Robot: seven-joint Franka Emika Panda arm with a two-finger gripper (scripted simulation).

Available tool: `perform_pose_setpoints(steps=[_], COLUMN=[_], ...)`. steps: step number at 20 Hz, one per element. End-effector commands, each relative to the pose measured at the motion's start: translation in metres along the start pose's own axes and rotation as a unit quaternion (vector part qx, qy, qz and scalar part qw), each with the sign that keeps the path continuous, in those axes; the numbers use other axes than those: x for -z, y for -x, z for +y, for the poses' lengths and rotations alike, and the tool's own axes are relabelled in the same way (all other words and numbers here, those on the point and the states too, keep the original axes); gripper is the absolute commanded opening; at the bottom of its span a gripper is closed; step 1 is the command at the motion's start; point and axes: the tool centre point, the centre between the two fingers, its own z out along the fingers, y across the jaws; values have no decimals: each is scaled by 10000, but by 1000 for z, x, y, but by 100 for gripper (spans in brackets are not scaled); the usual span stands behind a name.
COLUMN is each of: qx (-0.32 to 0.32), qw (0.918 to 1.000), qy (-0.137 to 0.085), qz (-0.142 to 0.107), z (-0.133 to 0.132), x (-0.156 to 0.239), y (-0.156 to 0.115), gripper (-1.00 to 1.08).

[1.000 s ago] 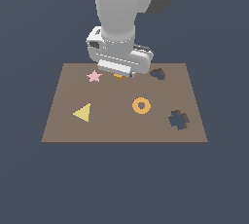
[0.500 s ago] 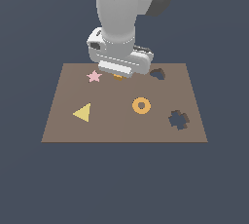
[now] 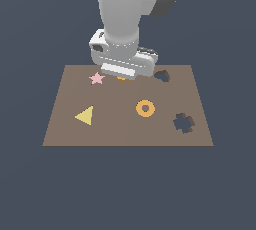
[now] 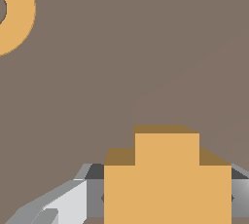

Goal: Insert a designated object into the corresponding slot on a board.

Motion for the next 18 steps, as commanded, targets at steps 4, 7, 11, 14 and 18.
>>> perform_pose_setpoints(steps=[4, 7, 11, 14, 18], qx=[278, 535, 988, 1415, 2103], qw=[9996, 9986, 9951, 9899, 9776], qy=[0, 1, 2, 3, 4], qz=[8, 8, 8, 8, 9], z=[0, 0, -2, -6, -13], x=[0, 1, 1, 2, 3], y=[-9, -17, -30, -43, -62], gripper=[-100, -100, -100, -100, -100])
